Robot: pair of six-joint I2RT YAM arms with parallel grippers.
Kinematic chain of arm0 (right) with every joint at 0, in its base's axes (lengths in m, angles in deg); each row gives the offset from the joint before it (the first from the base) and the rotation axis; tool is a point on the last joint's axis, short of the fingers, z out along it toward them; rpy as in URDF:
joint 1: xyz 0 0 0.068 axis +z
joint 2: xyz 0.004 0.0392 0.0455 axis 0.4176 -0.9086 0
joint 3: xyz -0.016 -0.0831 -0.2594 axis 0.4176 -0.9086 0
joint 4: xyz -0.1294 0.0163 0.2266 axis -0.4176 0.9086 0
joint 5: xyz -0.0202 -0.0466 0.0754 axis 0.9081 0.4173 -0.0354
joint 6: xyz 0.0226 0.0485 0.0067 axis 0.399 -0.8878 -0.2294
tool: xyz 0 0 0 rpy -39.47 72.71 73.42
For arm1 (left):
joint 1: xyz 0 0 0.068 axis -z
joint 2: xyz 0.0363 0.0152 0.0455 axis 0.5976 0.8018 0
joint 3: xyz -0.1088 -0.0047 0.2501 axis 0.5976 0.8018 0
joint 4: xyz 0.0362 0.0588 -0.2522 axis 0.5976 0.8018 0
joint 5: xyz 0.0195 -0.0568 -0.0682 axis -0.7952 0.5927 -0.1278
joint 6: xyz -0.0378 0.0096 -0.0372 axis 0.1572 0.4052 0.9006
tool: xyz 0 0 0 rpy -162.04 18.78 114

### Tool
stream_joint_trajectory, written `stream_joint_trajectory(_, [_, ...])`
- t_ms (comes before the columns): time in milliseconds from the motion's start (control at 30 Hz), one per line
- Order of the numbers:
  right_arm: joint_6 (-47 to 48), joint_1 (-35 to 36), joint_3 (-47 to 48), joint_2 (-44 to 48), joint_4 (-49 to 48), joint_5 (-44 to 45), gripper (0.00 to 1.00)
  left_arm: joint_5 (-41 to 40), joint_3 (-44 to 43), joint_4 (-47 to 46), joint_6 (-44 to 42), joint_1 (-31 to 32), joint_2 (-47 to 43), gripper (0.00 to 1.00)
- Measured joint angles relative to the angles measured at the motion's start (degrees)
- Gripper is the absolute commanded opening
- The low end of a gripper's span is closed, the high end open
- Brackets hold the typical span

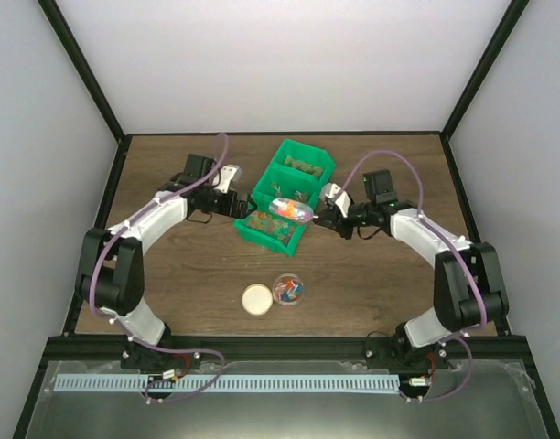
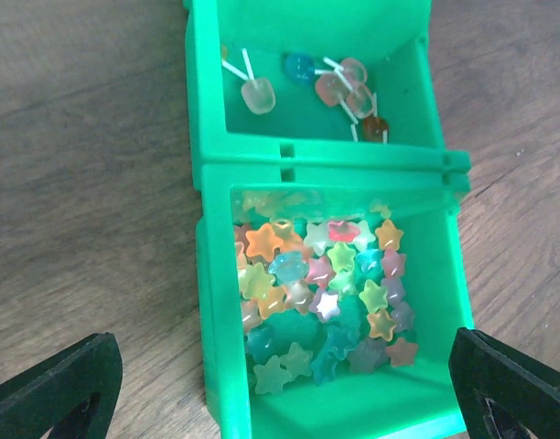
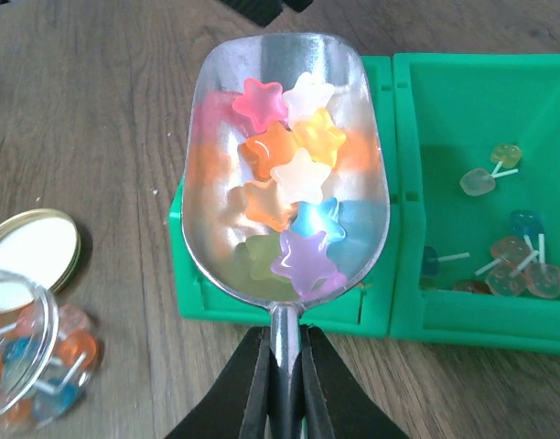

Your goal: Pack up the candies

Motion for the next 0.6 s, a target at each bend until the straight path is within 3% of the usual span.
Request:
stream_joint_trajectory(233, [11.34, -4.72, 0.22, 6.43, 12.5, -2.78, 0.01, 0.94, -1.16, 1.64, -1.62, -1.68, -2.78, 1.0])
stream_joint_trajectory(600, [32.02, -5.11, 0.55, 14.4, 32.81, -4.07, 0.01, 2.38, -1.92, 0.9, -8.28, -3.74, -6.19, 1.0])
